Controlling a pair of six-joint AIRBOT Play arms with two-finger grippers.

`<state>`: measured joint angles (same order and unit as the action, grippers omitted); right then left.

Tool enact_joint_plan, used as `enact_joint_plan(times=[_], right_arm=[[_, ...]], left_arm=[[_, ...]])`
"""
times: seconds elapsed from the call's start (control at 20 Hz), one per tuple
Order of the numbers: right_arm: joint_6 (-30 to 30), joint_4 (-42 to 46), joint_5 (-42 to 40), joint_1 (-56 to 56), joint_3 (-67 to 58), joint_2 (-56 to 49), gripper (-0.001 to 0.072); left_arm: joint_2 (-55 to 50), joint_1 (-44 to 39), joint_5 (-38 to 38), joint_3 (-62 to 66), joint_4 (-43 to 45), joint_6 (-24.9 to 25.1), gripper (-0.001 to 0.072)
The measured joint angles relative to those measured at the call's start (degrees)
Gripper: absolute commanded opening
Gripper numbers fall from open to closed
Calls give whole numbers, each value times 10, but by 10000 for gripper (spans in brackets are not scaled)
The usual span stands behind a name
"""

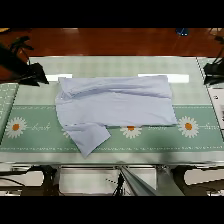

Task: Fold the shirts.

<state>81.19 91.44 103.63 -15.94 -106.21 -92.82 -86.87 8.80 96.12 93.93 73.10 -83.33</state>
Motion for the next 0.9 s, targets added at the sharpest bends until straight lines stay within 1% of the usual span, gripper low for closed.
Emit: enact_joint_plan(times=[0.1, 0.2, 0.25, 0.35, 0.5, 0.6, 0.8, 0.85, 0.9], right_arm=[[-4, -5, -2, -29, 54, 31, 324], [-13, -28, -21, -53, 121, 60, 423], [-19, -48, -37, -63, 157, 73, 441], [-32, -87, -73, -78, 217, 93, 480], [-56, -149, -128, -87, 278, 108, 480], [-67, -189, -162, -90, 299, 113, 479], [-77, -241, -207, -92, 316, 116, 478], [-77, -248, -211, -93, 318, 116, 478], [-78, -254, -216, -93, 319, 117, 478]], left_arm=[[58, 18, -14, -95, -1, 3, 522], [118, 36, -50, -211, -16, 7, 522], [144, 42, -64, -272, -33, 14, 523], [183, 50, -99, -382, -69, 28, 606], [209, 46, -155, -516, -116, 41, 605], [215, 35, -196, -579, -137, 46, 595], [220, 2, -277, -645, -177, 49, 577], [221, -9, -295, -653, -191, 48, 565], [221, -22, -322, -659, -207, 40, 392]])
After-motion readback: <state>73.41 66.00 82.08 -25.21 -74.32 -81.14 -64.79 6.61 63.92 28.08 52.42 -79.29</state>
